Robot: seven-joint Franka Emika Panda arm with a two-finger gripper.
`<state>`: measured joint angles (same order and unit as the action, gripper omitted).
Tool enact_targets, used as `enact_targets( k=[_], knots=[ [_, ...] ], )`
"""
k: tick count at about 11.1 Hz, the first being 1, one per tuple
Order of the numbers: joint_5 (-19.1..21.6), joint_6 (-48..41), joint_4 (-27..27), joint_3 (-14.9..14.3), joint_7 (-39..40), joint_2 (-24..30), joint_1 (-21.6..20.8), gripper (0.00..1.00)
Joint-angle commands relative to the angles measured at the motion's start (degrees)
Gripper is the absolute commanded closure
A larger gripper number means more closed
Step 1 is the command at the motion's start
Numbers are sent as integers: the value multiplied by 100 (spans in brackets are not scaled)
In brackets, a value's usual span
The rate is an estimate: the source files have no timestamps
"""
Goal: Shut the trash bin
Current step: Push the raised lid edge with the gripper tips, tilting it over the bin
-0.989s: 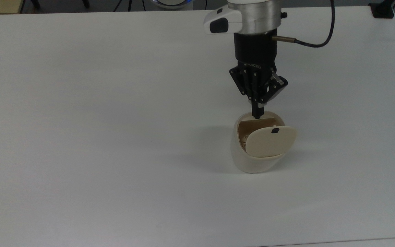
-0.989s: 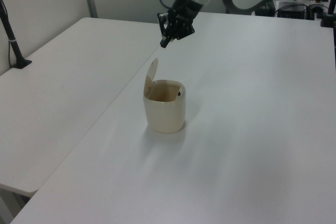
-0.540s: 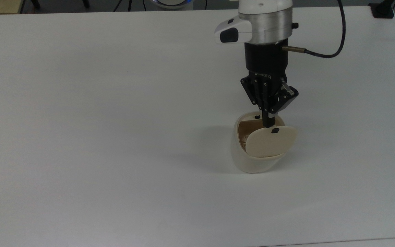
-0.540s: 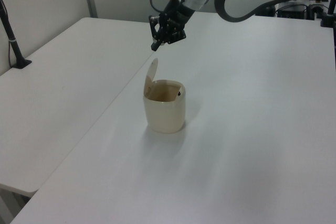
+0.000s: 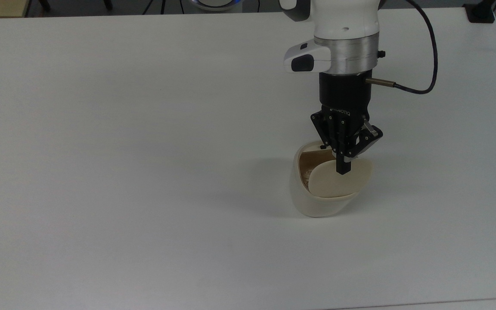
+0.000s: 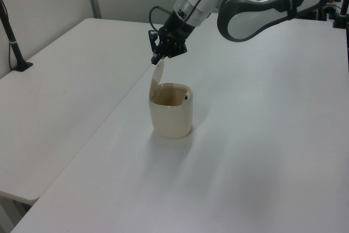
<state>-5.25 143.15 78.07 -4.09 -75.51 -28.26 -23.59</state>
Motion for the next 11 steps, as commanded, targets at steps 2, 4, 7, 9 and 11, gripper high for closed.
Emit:
enact_targets(
  k=[2,4,7,9,11],
  knots=[
    [-283,37,40,-57,-175,22,-198,100],
    [-371,20,67,-48,-175,40,-190,100],
    [-450,11,401,-39,-175,197,-181,100],
    [-468,11,612,-31,-157,312,-181,100],
    [-529,2,822,-31,-96,426,-154,100]
  ],
)
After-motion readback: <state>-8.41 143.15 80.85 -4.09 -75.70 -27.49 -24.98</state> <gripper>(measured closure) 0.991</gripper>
